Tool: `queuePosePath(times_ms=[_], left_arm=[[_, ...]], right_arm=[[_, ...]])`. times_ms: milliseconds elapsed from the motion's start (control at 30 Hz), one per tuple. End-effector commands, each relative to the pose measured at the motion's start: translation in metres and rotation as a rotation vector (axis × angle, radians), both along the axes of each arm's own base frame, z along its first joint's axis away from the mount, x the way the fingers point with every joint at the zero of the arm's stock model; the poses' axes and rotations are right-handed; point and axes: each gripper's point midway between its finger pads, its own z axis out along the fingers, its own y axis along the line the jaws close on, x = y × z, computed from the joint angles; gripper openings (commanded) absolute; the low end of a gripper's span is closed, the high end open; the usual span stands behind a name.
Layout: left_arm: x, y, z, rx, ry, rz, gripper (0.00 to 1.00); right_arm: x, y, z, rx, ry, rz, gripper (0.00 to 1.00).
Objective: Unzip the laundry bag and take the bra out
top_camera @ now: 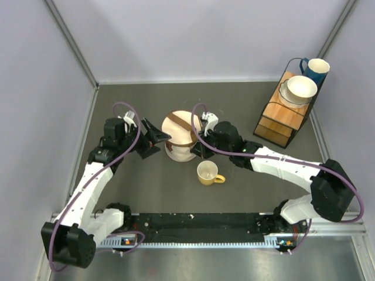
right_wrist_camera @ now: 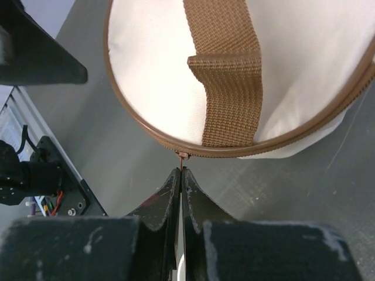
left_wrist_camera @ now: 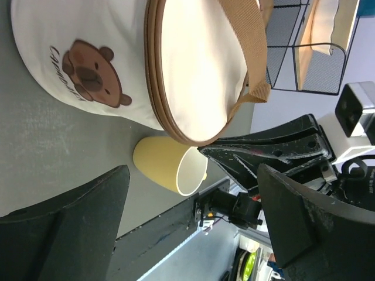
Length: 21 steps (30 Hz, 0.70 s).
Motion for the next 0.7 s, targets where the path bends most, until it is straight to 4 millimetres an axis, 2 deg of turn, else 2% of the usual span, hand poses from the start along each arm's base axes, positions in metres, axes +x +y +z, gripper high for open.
queuePosePath(times_ms=[0, 167, 300, 400, 433, 467, 533, 567, 633, 667], left_arm=[[0.004, -0.014, -0.007, -0.049, 0.010, 0.003, 0.93], [0.021, -0.025, -0.009, -0.076, -0.006, 0.011, 0.84], [0.036, -0.035, -0.017, -0.085, 0.034, 0.005, 0.65], [0.041, -0.033, -0.017, -0.070, 0.033, 0.015, 0.38], [0.043, -0.029, -0.018, -0.054, 0.031, 0.030, 0.25], [0.043, -0.027, -0.018, -0.037, 0.028, 0.028, 0.00], [0.046, -0.018, -0.015, -0.023, 0.022, 0.033, 0.00], [0.048, -0.017, -0.010, -0.014, -0.004, 0.014, 0.00], [0.050, -0.009, -0.013, 0.008, 0.014, 0.014, 0.00], [0.051, -0.009, -0.006, 0.019, -0.005, -0.012, 0.00]], right_arm=[[0.001, 0.025, 0.037, 0.094, -0.046, 0.040, 0.00], [-0.002, 0.031, 0.036, 0.090, -0.044, 0.048, 0.00], [-0.003, 0.035, 0.033, 0.079, -0.040, 0.054, 0.00], [0.001, 0.028, 0.027, 0.035, -0.066, 0.038, 0.00], [0.003, 0.022, 0.027, 0.018, -0.085, 0.030, 0.00], [0.003, 0.012, 0.022, -0.006, -0.119, 0.021, 0.00], [0.009, -0.005, 0.011, -0.046, -0.134, -0.016, 0.00], [0.017, -0.016, 0.016, -0.046, -0.150, -0.042, 0.00], [0.023, -0.029, 0.010, -0.074, -0.156, -0.076, 0.00], [0.029, -0.037, 0.009, -0.089, -0.162, -0.099, 0.00]])
